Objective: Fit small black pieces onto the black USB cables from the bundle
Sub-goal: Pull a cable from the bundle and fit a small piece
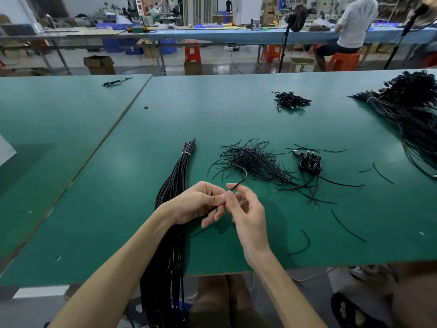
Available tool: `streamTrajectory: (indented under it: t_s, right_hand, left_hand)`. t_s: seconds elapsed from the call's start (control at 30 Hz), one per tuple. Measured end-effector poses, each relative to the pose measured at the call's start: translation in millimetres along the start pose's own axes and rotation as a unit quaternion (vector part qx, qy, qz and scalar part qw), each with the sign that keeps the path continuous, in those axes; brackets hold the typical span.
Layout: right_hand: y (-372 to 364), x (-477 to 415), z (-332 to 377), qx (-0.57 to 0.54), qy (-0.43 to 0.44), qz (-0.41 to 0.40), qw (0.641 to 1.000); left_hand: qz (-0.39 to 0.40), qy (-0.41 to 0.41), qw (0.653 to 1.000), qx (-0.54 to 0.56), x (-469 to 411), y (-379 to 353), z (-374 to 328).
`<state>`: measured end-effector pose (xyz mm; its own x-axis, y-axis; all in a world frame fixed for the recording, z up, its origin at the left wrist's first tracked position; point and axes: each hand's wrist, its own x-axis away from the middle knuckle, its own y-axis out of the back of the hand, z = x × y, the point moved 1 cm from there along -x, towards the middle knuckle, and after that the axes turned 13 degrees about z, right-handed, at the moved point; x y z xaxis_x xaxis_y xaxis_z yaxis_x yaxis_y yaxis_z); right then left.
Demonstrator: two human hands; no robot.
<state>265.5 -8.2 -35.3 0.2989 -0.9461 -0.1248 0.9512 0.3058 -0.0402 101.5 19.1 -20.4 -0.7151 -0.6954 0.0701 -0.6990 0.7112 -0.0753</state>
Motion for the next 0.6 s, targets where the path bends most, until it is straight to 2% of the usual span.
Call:
streamTrajectory:
  t_s: [0.07,0.2,0.37,0.5,0.6]
  right_hand:
    - [-0.8,0.6,2.1,-0.006,0.001,-0.007,1.000]
    - [4.6,1.3,1.3,-0.099,-0.014,-0.054,0.994]
    - [4.8,5.7,3.5,-0.108,-0.011,-0.073,0.991]
    - [24.0,-4.5,17.2,-0.270,-0.033,-0.158,0.949]
    - [38.5,-14.0,30.1,-0.250,-0.010,-0.160,0.955]
  left_hand:
    - [0.002,0.007,1.000,-0.006,0.1,-0.5,-0.5]
    - [0.026,0.020,0.999,-0.019,-0.1,-3.9,-3.6]
    - [0.055,0.040,0.996,-0.053,3.9,-9.5,-6.1]
    - [0.052,0.055,0.995,-0.064,8.3,-11.8,-5.5]
    - [0.055,0.048,0.995,-0.068,8.0,-10.7,-6.8]
